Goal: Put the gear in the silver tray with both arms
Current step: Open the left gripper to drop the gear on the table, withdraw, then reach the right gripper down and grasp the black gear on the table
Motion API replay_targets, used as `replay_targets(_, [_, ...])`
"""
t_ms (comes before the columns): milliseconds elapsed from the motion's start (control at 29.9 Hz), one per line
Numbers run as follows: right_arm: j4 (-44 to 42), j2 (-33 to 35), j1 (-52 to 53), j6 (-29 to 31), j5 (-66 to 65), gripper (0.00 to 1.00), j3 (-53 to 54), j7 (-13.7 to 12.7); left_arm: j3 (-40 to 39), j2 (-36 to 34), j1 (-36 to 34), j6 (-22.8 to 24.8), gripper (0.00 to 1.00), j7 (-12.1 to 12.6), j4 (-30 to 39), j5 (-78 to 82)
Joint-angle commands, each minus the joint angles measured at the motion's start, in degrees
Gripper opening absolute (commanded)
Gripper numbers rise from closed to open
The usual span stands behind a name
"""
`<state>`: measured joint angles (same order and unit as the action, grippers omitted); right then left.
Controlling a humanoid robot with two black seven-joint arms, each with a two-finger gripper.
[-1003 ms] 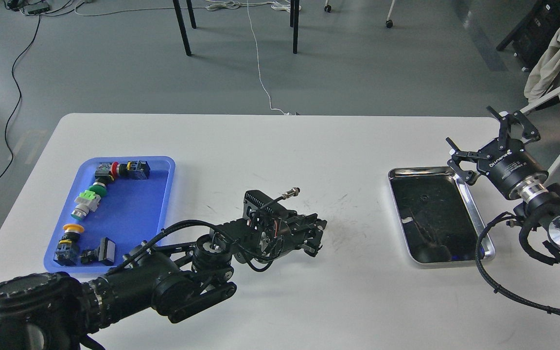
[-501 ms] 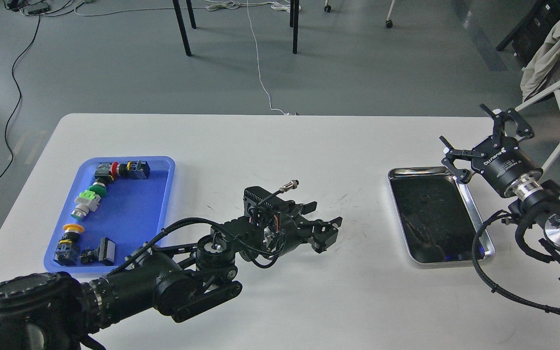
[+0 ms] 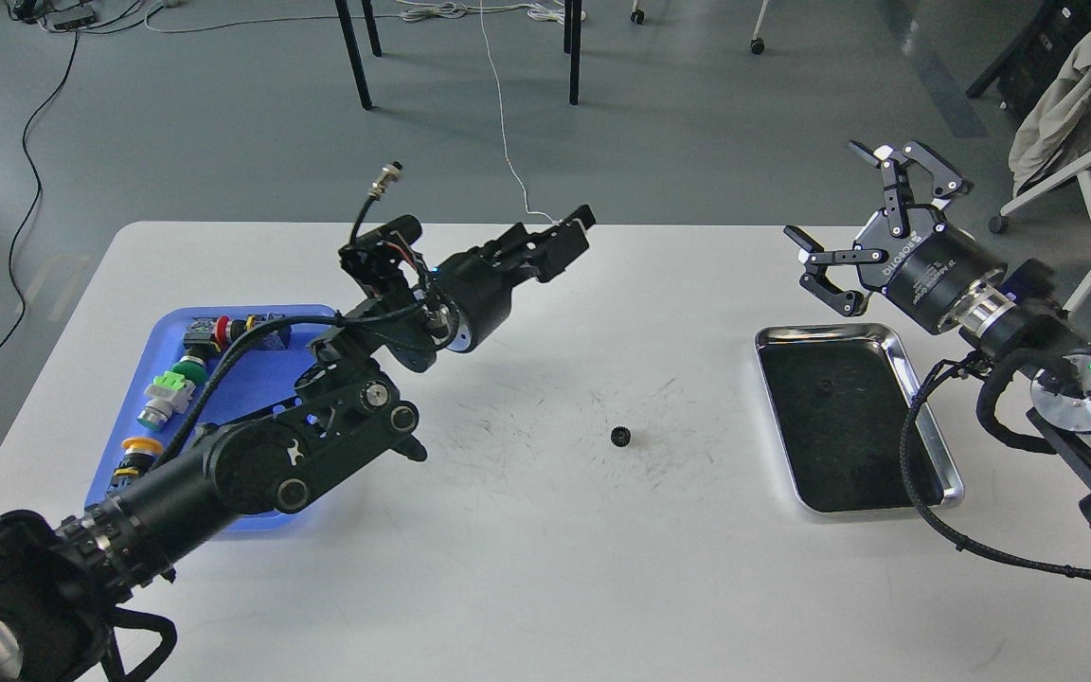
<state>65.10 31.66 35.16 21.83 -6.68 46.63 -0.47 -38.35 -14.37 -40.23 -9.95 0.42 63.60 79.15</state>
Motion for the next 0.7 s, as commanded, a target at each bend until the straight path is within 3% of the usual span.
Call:
replay_targets(0, [-0.4, 0.0, 9.0, -1.0, -3.4, 0.95, -12.7, -0.1, -4.7, -6.6, 0.5, -0.9, 0.98, -0.2, 0.2, -13.5])
replay_targets(334, [-0.6, -7.2, 34.2, -2.2, -15.0, 0.95, -46.4, -1.3, -5.4, -18.8, 2.6, -0.4, 0.98, -1.3, -0.7, -47.0])
replay_targets(535, [0.0, -16.7, 47.2, -0.9, -23.3, 0.97, -70.8, -8.3, -5.2, -19.5, 4.5, -0.7, 0.98, -3.1, -0.7, -47.0])
replay_targets(668, [-1.8, -21.7, 51.5, 2.6, -25.5, 0.97, -79.1, -9.8, -5.3, -20.4, 5.2, -0.8, 0.98, -3.6, -0.7, -47.0])
